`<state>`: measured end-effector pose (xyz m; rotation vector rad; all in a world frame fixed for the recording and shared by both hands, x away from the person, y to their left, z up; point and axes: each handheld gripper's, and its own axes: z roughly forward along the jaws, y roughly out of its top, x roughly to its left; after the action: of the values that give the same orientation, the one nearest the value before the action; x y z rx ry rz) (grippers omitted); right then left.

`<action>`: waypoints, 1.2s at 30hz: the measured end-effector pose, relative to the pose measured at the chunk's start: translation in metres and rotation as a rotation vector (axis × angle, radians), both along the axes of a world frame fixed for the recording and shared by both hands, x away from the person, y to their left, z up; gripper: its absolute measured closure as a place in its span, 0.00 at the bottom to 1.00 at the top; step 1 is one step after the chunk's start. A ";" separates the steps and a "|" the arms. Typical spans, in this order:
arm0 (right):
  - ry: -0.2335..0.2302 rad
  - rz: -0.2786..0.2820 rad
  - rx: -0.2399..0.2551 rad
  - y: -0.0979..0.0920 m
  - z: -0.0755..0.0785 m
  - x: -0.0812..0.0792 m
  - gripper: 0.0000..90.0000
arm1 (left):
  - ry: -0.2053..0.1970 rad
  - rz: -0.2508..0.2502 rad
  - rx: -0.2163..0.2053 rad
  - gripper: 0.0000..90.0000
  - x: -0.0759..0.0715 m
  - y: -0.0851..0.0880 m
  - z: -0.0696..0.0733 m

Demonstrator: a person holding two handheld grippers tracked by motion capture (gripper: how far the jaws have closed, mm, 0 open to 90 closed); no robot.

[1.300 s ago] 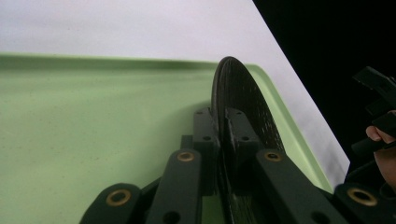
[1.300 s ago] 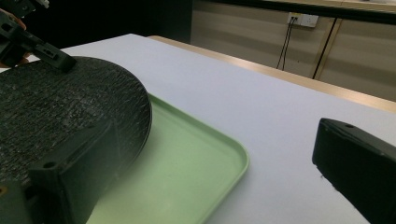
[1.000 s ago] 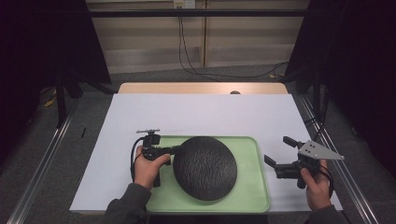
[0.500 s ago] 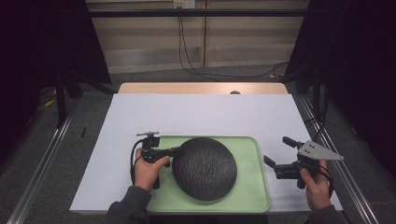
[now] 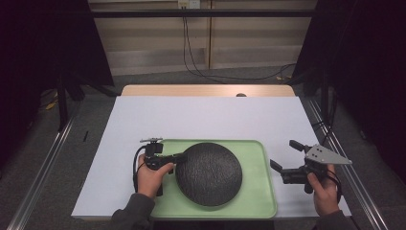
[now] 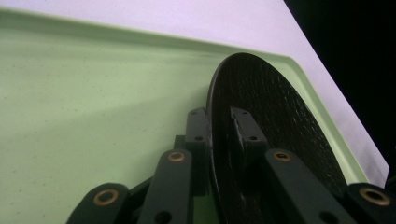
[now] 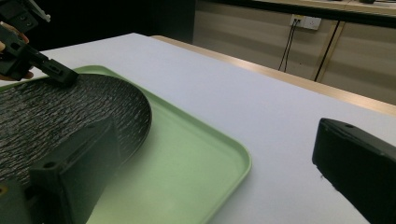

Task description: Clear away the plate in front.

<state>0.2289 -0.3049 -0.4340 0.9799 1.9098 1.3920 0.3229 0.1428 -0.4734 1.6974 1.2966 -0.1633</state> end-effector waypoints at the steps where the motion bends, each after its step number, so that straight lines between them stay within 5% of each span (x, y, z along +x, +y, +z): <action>1: 0.003 -0.001 0.002 0.000 0.000 0.000 0.01 | -0.003 -0.006 0.006 0.87 0.000 0.000 -0.001; 23: -0.001 0.000 0.002 0.002 0.000 0.002 0.01 | 0.016 0.011 0.028 0.85 0.001 0.001 -0.010; 33: 0.000 0.010 0.002 0.004 -0.001 0.005 0.01 | -0.004 0.023 0.030 0.85 -0.001 -0.001 -0.011; 36: 0.004 0.018 -0.001 0.005 -0.001 0.005 0.01 | -0.030 0.009 0.058 0.84 -0.001 -0.001 -0.010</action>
<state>0.2342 -0.2998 -0.4354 0.9687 1.9263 1.4000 0.3216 0.1419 -0.4839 1.7362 1.2972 -0.0954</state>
